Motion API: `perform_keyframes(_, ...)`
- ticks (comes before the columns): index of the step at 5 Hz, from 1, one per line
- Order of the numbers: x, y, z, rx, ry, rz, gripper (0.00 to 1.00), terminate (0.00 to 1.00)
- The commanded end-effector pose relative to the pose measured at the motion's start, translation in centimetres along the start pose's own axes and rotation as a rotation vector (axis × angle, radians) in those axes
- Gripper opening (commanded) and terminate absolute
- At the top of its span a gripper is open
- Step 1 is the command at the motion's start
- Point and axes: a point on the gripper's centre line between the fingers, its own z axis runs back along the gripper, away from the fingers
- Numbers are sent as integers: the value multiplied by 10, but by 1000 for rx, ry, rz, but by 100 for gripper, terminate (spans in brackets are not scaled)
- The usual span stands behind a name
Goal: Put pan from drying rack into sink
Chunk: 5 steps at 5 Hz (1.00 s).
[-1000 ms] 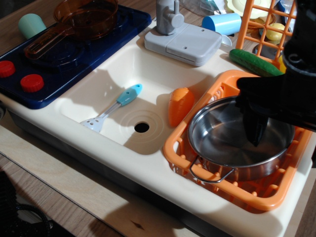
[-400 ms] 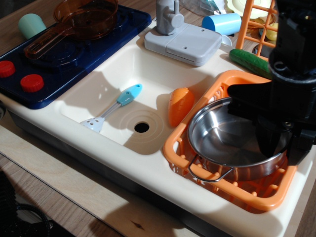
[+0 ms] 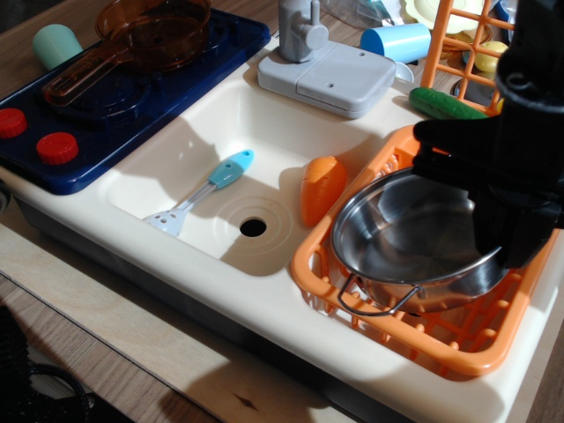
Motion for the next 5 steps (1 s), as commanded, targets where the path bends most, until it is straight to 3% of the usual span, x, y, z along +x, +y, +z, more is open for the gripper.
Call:
perform_keyframes(1,23,4,40,52,39,-12,0,0)
perform_keyframes(3,16,45,58,201,63,-23,0,0)
perform_keyframes(4,7,74,47,241,5,-17,0,0)
perform_keyframes(5,1,98,27,265,-72,-63,0,100)
